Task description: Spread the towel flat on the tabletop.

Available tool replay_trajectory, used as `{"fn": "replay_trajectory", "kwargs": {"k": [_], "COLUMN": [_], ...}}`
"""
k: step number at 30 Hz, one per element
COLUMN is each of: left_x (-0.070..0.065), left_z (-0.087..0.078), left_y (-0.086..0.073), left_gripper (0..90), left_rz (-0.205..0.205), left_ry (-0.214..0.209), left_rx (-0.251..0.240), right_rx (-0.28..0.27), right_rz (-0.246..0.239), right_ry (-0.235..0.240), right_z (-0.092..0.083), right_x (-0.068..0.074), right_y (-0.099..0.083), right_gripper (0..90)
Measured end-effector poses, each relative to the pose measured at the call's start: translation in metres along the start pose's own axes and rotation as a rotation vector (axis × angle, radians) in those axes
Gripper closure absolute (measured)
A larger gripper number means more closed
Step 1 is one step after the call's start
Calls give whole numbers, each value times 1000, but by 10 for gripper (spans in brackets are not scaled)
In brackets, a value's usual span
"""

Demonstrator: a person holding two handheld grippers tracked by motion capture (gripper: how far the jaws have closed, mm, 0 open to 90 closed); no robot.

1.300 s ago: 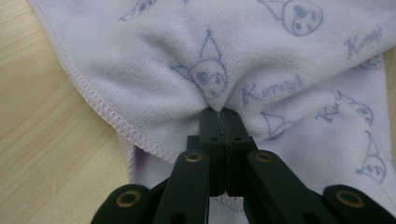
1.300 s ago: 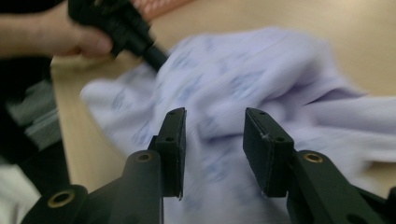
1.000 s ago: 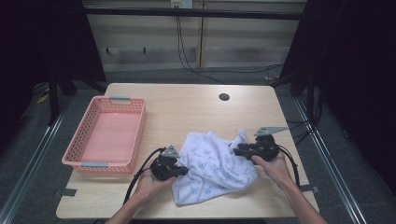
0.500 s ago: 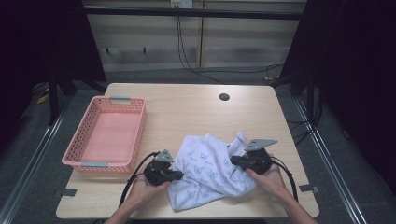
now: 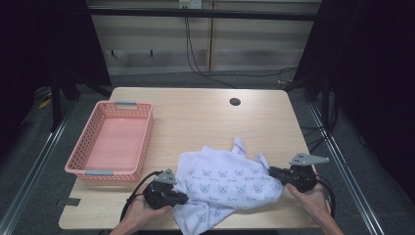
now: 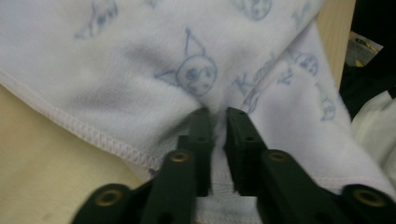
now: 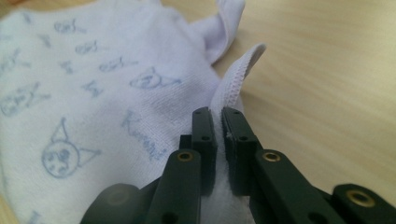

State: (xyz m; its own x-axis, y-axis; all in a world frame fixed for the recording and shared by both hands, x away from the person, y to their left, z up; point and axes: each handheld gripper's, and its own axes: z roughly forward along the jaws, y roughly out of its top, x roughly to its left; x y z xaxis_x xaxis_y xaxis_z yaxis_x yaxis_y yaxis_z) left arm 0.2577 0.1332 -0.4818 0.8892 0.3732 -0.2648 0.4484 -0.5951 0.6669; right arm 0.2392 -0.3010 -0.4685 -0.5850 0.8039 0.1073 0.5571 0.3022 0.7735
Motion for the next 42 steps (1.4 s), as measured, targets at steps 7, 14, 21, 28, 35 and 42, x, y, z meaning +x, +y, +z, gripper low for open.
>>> {"fn": "replay_trajectory", "kwargs": {"k": [7, 14, 21, 28, 35, 42], "left_x": [39, 59, 59, 51, 40, 25], "left_z": [-6, 11, 12, 22, 21, -22], "left_y": [25, 18, 10, 15, 15, 9], "left_gripper": [686, 588, 507, 715, 889, 890], "left_rz": [-131, -201, -191, -121, -87, -98], "left_ry": [102, 206, 251, 114, 52, 46], "left_rx": [-149, -105, -94, -68, -39, -197], "right_rx": [11, 40, 111, 109, 10, -147], "right_rz": [29, 59, 57, 66, 96, 119], "right_ry": [17, -7, -18, 72, 86, 78], "right_z": [10, 25, 43, 49, 23, -26], "right_x": [-9, -22, -26, -24, -20, -9], "right_y": [0, 1, -4, -1, 0, 1], "right_gripper": [652, 535, 503, 836, 863, 865]}}
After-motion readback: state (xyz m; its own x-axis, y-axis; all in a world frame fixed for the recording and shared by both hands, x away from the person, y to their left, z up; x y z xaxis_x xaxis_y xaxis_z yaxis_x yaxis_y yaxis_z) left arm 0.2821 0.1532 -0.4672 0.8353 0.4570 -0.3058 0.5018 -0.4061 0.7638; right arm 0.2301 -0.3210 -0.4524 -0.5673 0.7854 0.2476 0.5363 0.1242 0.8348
